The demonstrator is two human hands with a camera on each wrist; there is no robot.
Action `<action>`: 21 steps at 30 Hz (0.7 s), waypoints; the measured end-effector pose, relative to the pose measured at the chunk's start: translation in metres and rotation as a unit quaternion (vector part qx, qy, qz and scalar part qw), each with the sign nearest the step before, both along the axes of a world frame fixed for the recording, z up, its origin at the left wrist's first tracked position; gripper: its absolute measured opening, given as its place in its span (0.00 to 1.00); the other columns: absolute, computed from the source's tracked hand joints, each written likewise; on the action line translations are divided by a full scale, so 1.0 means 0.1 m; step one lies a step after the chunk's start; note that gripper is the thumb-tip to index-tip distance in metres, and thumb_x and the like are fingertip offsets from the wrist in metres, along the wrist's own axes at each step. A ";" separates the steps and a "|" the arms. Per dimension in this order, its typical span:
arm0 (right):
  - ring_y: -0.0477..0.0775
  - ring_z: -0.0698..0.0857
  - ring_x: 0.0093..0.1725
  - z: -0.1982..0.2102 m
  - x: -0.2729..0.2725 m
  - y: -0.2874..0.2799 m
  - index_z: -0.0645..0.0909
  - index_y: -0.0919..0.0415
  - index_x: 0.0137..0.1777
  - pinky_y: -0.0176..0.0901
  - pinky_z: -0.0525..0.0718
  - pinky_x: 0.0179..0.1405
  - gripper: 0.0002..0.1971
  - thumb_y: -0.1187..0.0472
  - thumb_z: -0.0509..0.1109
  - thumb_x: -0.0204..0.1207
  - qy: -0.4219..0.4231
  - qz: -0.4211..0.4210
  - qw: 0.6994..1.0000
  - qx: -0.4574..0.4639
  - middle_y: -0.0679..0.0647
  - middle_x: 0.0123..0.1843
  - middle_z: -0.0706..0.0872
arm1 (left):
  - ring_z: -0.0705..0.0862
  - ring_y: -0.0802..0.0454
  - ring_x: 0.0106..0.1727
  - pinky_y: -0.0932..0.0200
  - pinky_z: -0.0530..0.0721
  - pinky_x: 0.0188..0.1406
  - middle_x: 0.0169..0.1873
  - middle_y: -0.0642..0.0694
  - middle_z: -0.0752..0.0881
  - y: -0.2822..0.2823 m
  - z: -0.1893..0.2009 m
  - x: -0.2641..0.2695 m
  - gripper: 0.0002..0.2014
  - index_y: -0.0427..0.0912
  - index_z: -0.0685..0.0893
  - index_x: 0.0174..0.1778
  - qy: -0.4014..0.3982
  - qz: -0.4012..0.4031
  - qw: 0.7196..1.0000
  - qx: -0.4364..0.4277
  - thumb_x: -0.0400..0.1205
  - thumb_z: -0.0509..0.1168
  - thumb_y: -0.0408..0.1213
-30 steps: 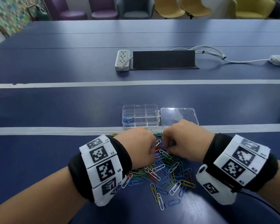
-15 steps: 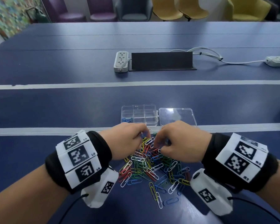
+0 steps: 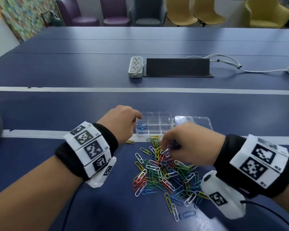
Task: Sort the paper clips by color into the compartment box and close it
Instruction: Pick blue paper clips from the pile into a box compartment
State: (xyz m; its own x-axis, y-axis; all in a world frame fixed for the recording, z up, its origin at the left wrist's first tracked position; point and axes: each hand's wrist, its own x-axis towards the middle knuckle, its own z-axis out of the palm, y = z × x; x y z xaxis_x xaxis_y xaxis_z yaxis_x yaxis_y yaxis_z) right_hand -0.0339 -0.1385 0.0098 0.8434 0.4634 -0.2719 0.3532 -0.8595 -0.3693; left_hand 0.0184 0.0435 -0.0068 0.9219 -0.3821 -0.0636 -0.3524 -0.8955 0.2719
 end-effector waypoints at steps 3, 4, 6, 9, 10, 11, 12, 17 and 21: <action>0.46 0.80 0.39 0.10 0.17 0.10 0.89 0.49 0.50 0.33 0.75 0.43 0.13 0.62 0.66 0.71 -0.036 -0.039 0.998 0.024 0.44 0.37 0.82 | 0.84 0.47 0.53 0.59 0.77 0.53 0.48 0.47 0.89 -0.03 -0.02 0.04 0.10 0.46 0.87 0.53 -0.012 0.023 0.999 -0.033 0.80 0.63 0.33; 0.47 0.79 0.39 0.12 0.24 0.14 0.89 0.50 0.50 0.32 0.74 0.41 0.14 0.63 0.66 0.71 -0.042 -0.052 0.997 0.033 0.45 0.36 0.81 | 0.84 0.47 0.52 0.60 0.77 0.52 0.47 0.47 0.89 -0.06 -0.02 0.05 0.09 0.45 0.87 0.50 -0.010 0.021 0.999 -0.034 0.79 0.64 0.34; 0.48 0.78 0.40 0.11 0.38 0.23 0.90 0.52 0.51 0.32 0.73 0.39 0.14 0.64 0.66 0.71 -0.048 -0.076 0.995 0.041 0.46 0.36 0.80 | 0.84 0.48 0.53 0.59 0.78 0.54 0.47 0.46 0.89 -0.11 -0.03 0.08 0.08 0.45 0.88 0.50 -0.003 0.012 0.999 -0.032 0.78 0.65 0.34; 0.53 0.81 0.46 0.04 0.56 0.36 0.87 0.51 0.55 0.36 0.79 0.50 0.14 0.63 0.68 0.71 -0.047 -0.109 0.992 0.031 0.49 0.43 0.80 | 0.84 0.49 0.48 0.56 0.81 0.57 0.46 0.48 0.90 -0.10 -0.06 0.09 0.13 0.47 0.85 0.57 0.019 0.028 0.997 -0.067 0.76 0.68 0.33; 0.55 0.83 0.49 0.01 0.61 0.40 0.86 0.50 0.55 0.39 0.80 0.53 0.14 0.62 0.69 0.70 -0.044 -0.119 0.991 0.028 0.51 0.46 0.82 | 0.84 0.50 0.44 0.55 0.82 0.57 0.44 0.48 0.90 -0.07 -0.06 0.09 0.16 0.49 0.83 0.58 0.022 0.039 0.994 -0.095 0.75 0.69 0.32; 0.56 0.85 0.52 -0.02 0.65 0.43 0.85 0.49 0.55 0.41 0.81 0.54 0.14 0.62 0.70 0.70 -0.041 -0.126 0.991 0.024 0.52 0.50 0.84 | 0.84 0.50 0.42 0.55 0.83 0.55 0.42 0.48 0.90 -0.04 -0.06 0.08 0.19 0.50 0.81 0.60 0.021 0.049 0.991 -0.123 0.74 0.69 0.30; 0.57 0.85 0.54 -0.05 0.68 0.46 0.84 0.48 0.55 0.42 0.82 0.54 0.14 0.62 0.70 0.70 -0.038 -0.131 0.990 0.021 0.53 0.52 0.86 | 0.85 0.50 0.41 0.55 0.84 0.54 0.41 0.48 0.90 -0.01 -0.06 0.08 0.22 0.50 0.79 0.63 0.021 0.056 0.988 -0.143 0.74 0.69 0.28; 0.58 0.85 0.57 -0.09 0.76 0.59 0.83 0.50 0.57 0.44 0.83 0.55 0.14 0.62 0.69 0.72 -0.043 -0.138 0.989 0.020 0.55 0.56 0.86 | 0.85 0.51 0.40 0.56 0.84 0.52 0.40 0.51 0.88 0.09 -0.05 0.04 0.27 0.53 0.73 0.68 0.023 0.072 0.978 -0.194 0.75 0.67 0.27; 0.58 0.84 0.59 -0.08 0.77 0.61 0.83 0.48 0.59 0.47 0.83 0.60 0.15 0.60 0.70 0.72 -0.039 -0.144 0.988 0.035 0.55 0.61 0.84 | 0.83 0.52 0.38 0.57 0.83 0.51 0.38 0.54 0.87 0.14 -0.07 0.02 0.25 0.54 0.73 0.67 0.025 0.071 0.979 -0.188 0.76 0.67 0.30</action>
State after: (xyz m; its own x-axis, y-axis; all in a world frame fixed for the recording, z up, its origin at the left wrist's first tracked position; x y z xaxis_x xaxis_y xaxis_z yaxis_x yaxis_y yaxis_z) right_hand 0.0433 -0.0773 0.0021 0.9605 0.2155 -0.1763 0.1267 -0.9022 -0.4123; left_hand 0.0206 0.0576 -0.0136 0.9670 -0.2546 0.0102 -0.2085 -0.7676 0.6061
